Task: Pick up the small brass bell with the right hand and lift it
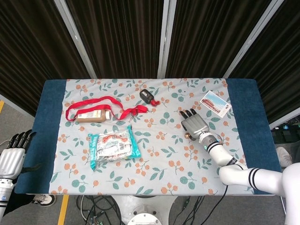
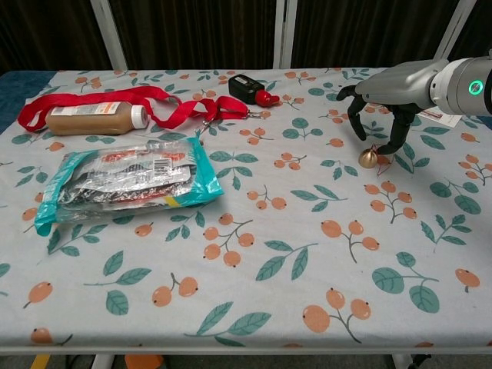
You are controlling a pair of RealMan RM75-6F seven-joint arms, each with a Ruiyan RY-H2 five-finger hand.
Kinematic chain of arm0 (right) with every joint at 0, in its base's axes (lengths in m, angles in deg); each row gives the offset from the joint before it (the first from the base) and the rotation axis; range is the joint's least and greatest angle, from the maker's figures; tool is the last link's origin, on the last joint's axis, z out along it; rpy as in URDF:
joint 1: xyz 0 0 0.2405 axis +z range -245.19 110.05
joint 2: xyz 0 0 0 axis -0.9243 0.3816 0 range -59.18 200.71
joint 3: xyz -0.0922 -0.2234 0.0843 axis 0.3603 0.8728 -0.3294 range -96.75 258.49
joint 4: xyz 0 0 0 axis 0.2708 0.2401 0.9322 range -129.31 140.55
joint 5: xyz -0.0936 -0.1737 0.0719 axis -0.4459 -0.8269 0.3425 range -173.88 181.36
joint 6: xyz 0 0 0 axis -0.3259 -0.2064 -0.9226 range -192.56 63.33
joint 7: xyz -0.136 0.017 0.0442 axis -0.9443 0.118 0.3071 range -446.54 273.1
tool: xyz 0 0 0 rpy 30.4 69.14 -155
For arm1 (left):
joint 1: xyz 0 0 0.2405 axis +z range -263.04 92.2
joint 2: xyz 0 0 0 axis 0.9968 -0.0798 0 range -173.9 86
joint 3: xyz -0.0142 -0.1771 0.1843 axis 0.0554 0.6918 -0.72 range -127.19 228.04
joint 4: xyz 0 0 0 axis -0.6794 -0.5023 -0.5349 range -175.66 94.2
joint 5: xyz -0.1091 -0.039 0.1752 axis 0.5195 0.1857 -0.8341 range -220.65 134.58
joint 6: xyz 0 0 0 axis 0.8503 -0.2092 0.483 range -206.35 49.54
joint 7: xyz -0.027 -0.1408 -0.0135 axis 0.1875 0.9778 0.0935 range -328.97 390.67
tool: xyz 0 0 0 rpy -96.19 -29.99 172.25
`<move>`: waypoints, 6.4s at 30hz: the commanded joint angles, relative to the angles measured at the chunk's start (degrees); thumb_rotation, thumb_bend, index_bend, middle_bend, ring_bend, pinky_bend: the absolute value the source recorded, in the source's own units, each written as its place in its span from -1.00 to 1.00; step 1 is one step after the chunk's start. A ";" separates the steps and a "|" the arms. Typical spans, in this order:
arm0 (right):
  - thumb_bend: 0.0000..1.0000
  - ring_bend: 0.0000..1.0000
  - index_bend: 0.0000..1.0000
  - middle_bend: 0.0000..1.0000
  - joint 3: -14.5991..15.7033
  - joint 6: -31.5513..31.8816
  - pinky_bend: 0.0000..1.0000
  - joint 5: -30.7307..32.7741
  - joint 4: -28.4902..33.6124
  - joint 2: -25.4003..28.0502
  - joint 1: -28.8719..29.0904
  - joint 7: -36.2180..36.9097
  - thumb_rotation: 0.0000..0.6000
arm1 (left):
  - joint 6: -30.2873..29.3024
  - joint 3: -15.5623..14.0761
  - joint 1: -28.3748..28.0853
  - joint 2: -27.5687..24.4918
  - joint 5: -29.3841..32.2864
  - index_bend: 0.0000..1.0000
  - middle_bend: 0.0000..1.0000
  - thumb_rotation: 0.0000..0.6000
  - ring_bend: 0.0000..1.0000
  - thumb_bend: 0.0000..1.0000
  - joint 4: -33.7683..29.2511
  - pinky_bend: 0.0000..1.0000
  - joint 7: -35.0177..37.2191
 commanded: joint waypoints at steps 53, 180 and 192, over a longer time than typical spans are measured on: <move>-0.41 -1.00 0.16 -0.98 0.85 -1.79 -1.00 2.11 -0.88 -0.92 0.71 0.21 1.00 | 0.65 -0.40 0.14 0.54 -0.07 -0.98 -1.00 1.00 -1.00 -0.93 1.37 -1.00 1.61; -0.78 -1.00 -0.88 -1.00 1.07 13.02 -1.00 -2.38 16.68 12.15 -6.05 -0.75 1.00 | 0.30 -0.41 0.36 0.63 -0.12 -0.98 -1.00 1.00 -1.00 -0.93 1.55 -1.00 3.11; -0.91 -1.00 -1.00 -1.00 9.21 46.91 -1.00 -27.42 8.92 10.94 -33.60 15.13 1.00 | -1.91 1.02 0.32 -0.22 -0.02 -0.98 -1.00 1.00 -1.00 -0.93 0.52 -1.00 0.23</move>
